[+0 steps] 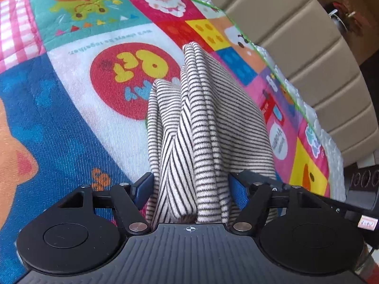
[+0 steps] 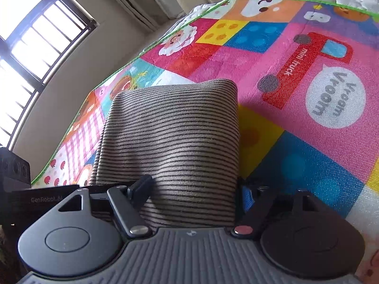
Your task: Fold clothes
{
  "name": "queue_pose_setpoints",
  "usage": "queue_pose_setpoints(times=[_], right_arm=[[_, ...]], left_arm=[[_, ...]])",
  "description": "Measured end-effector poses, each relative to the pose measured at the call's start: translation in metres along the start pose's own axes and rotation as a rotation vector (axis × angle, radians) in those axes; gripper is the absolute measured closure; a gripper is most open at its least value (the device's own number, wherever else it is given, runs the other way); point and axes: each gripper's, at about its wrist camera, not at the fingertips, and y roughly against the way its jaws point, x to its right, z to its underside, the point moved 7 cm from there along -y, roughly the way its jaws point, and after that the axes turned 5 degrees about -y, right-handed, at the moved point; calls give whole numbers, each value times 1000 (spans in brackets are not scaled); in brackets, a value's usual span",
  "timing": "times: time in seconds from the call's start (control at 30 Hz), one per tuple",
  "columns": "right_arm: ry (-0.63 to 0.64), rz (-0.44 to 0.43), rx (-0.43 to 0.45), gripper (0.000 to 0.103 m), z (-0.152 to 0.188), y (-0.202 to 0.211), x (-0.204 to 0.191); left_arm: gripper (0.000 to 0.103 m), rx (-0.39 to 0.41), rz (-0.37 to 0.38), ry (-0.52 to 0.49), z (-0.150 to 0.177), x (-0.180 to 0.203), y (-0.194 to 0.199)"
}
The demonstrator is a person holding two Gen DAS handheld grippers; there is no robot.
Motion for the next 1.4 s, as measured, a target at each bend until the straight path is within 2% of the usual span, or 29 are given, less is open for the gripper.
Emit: queue_pose_setpoints(times=[0.17, 0.27, 0.37, 0.43, 0.53, 0.63, 0.73, 0.77, 0.8, 0.83, 0.9, 0.97, 1.0, 1.1, 1.17, 1.23, 1.27, 1.3, 1.33, 1.4], right_arm=[[83, 55, 28, 28, -29, -17, -22], [113, 76, 58, 29, -51, -32, -37], [135, 121, 66, 27, -58, -43, -46], [138, 126, 72, 26, -55, -42, -45], [115, 124, 64, 21, -43, -31, -35], [64, 106, 36, 16, -23, -16, -23], [36, 72, -18, 16, 4, -11, -19], [49, 62, -22, 19, 9, -10, -24], [61, 53, -25, 28, 14, -8, -28], [96, 42, -6, 33, 13, -4, -37], [190, 17, 55, 34, 6, 10, -61], [281, 40, 79, 34, 2, 16, -75], [317, 69, 72, 34, 1, 14, -77], [377, 206, 5, 34, 9, -1, -59], [418, 233, 8, 29, 12, 1, -51], [451, 201, 56, 18, 7, 14, -56], [461, 175, 90, 8, -1, 20, -62], [463, 145, 133, 2, -13, 26, -70], [458, 122, 169, 1, -28, 29, -78], [438, 88, 221, 0, -63, 27, -96]], left_arm=[[31, 83, 26, 55, -19, -18, 2], [32, 149, 7, 71, -32, -33, 13], [34, 185, 18, 115, -41, -38, 25], [33, 175, 36, 125, -43, -36, 30], [20, 113, 49, 104, -39, -31, 30], [19, 54, 48, 86, -29, -28, 23], [30, 19, 46, 88, -24, -28, 15], [35, 20, 57, 92, -24, -27, 12], [40, 34, 80, 96, -25, -25, 12], [39, 58, 99, 91, -27, -22, 14], [39, 104, 134, 79, -31, -18, 19], [37, 110, 115, 69, -33, -22, 19], [37, 81, 100, 93, -30, -26, 14], [34, 17, 58, 137, -23, -37, 6], [34, 33, 43, 118, -27, -32, 13], [36, 83, 46, 100, -34, -27, 26], [36, 124, 56, 92, -39, -24, 33], [35, 155, 57, 87, -44, -23, 38], [35, 169, 45, 87, -47, -24, 39], [34, 140, -12, 98, -46, -33, 32]])
